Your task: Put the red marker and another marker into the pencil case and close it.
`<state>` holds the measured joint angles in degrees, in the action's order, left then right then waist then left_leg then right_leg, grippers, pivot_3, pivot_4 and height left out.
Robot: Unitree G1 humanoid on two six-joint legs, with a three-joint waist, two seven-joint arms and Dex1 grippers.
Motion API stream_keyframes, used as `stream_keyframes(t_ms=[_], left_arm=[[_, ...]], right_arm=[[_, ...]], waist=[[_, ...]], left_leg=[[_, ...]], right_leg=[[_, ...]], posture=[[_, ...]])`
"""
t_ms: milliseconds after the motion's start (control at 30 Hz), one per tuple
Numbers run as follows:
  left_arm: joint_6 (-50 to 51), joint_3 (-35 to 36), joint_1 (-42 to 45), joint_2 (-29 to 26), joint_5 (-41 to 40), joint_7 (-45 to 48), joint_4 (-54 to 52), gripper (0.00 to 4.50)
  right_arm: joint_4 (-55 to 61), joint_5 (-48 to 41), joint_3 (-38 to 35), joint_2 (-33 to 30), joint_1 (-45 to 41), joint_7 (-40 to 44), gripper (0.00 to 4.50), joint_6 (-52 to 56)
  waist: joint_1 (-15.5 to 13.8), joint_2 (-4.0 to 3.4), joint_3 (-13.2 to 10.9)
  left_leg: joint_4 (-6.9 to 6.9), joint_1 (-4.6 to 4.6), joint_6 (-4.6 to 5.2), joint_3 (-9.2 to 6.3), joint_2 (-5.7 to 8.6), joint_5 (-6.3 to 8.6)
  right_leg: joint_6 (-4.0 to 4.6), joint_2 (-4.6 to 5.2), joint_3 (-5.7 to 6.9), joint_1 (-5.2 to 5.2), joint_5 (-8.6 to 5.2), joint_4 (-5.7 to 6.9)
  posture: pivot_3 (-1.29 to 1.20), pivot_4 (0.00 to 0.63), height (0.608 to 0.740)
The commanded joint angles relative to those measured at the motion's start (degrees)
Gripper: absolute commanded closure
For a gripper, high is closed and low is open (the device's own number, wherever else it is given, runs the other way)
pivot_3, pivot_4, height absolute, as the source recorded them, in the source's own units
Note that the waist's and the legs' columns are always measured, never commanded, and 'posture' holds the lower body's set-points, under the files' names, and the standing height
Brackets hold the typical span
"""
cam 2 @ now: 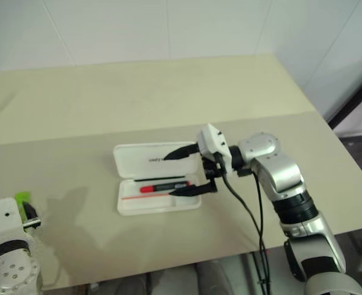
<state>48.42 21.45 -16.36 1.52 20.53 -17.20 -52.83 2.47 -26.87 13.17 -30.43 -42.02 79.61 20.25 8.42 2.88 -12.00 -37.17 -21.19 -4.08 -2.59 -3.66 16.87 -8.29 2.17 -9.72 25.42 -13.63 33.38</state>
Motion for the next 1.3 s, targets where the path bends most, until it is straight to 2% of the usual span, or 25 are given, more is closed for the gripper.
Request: stream_keyframes(t_ms=[33,133,333,567,967,1300], left_arm=[[3.31,0.99,3.56,5.69,1.70,-3.96,-1.02,0.00],[5.25,1.67,5.36,8.66,1.27,-5.92,-0.32,0.00],[8.53,3.99,9.04,11.27,-0.72,-9.56,1.85,0.00],[8.29,5.78,9.88,11.79,-3.38,-12.07,3.45,0.00],[-3.46,2.73,8.88,9.75,-12.16,-10.38,4.04,0.00],[-0.72,8.46,7.83,12.98,-18.37,-13.26,7.87,0.00]], right_arm=[[2.08,-2.25,-1.09,0.08,-0.68,0.96,0.05,1.46],[4.09,-5.82,-2.55,0.53,0.04,0.51,0.05,4.28],[6.99,-8.50,-3.09,0.98,1.87,-1.58,0.05,6.63],[8.87,-10.36,-4.02,1.22,2.73,-3.37,0.05,8.15],[9.18,-10.21,-4.10,1.38,3.07,-4.90,0.05,8.14],[8.28,-8.39,-3.85,1.05,2.90,-5.45,0.05,6.77]], waist=[[-0.01,0.05,0.02],[0.13,0.09,0.05],[0.19,0.14,0.08],[0.02,0.19,0.11],[-0.18,0.23,0.14],[-0.23,0.23,0.14]], left_leg=[[-0.04,-0.01,0.00,0.00,0.00,0.00],[-0.06,0.02,-0.01,-0.07,0.01,-0.01],[-0.06,0.00,-0.01,-0.09,0.01,-0.01],[-0.05,0.01,-0.02,-0.09,0.01,-0.01],[-0.07,-0.01,-0.03,-0.09,0.01,-0.01],[-0.10,0.00,-0.03,-0.09,0.01,-0.01]], right_leg=[[-0.03,0.00,0.00,-0.02,0.02,0.00],[-0.01,-0.04,0.00,-0.02,0.04,0.05],[-0.02,-0.04,0.00,-0.02,0.05,0.04],[-0.04,-0.04,0.00,-0.02,0.05,0.04],[-0.04,-0.04,0.00,-0.04,0.06,0.01],[-0.04,-0.04,0.00,-0.04,0.06,0.01]], posture=[[0.00,0.150,0.740],[0.00,0.150,0.740],[0.00,0.150,0.740],[0.00,0.150,0.740],[0.00,0.150,0.740],[0.00,0.150,0.740]])
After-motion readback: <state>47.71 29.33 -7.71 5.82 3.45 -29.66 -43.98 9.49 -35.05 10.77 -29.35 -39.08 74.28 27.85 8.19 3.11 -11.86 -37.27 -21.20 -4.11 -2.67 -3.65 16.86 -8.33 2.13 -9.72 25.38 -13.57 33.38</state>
